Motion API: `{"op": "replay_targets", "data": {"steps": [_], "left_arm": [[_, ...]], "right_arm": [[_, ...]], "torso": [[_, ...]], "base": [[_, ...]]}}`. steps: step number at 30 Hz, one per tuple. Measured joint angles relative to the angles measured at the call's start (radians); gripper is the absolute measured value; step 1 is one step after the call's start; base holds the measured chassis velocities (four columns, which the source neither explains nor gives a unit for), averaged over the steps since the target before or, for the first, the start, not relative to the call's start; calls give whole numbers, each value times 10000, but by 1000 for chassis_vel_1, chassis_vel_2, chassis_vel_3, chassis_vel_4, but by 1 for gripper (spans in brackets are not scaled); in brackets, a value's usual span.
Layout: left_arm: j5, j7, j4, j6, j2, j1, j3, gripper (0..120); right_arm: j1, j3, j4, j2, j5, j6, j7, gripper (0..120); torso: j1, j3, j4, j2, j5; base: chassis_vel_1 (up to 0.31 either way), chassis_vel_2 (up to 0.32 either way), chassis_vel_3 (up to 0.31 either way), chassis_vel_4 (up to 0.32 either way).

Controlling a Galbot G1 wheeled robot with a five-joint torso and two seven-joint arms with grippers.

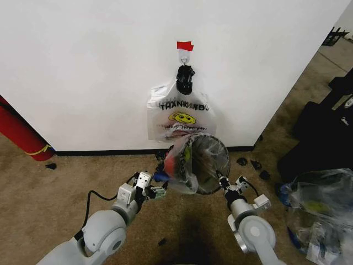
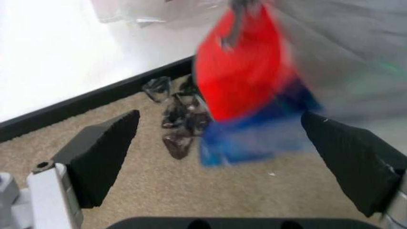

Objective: Pick up the garbage bag from the wall and place it over the trash bin.

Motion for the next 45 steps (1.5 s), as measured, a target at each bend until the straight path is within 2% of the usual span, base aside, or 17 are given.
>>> {"op": "replay_targets", "data": {"steps": [5,11,13,19,23,26,27,30,32,34,37,45], "left_arm": [[767,263,836,-430,-76,-165,-19,100],[1137,465,1446,-699,-167,-288,-4,100],[1436,732,1717,-1078,-224,-325,1,100],[1700,1492,1752,-1969,-154,-117,-106,100],[1902,1659,1559,-2205,-97,35,-207,100],[2847,1042,834,-1697,-64,490,-371,100],[3046,690,209,-1205,-23,854,-424,100],[2901,399,-692,-665,0,1372,-428,100],[2808,331,-938,-600,-16,1510,-428,100],[2713,-24,-1463,-575,-219,1839,-437,100],[2849,-294,-1671,-660,-415,2024,-476,100],[3194,-378,-1784,-711,-655,2308,-449,100]], "right_arm": [[-147,-30,350,-3,169,-278,557,0],[-153,-92,621,122,339,-427,885,0],[-151,-162,708,203,345,-493,1034,0],[-33,-238,620,400,114,-506,1290,0],[66,-286,470,507,-145,-485,1480,0],[305,-341,260,732,-406,-437,2004,0],[441,-397,181,854,-491,-426,2287,0],[691,-531,82,1060,-664,-418,2805,0],[761,-579,69,1118,-730,-422,3006,0],[959,-757,80,1254,-998,-494,3870,0],[1024,-976,424,1251,-1142,-839,4819,0],[1215,-1384,1015,1017,-1609,-1639,6292,0]], "torso": [[0,0,0,0,2],[0,0,1,0,2],[0,0,0,0,1],[0,0,1,0,0],[0,0,0,0,3],[0,0,-1,0,1],[0,0,1,0,5],[0,0,3,0,3],[0,0,3,0,4],[0,0,2,0,3],[0,0,0,0,1],[0,0,0,0,3]], "base": [[0,0,0,0],[0,0,0,0],[0,0,0,0],[0,0,0,0],[0,0,0,0],[0,0,0,0],[0,0,0,0],[0,0,0,0],[0,0,0,0],[0,0,0,0],[0,0,0,0],[0,0,0,0]]}}
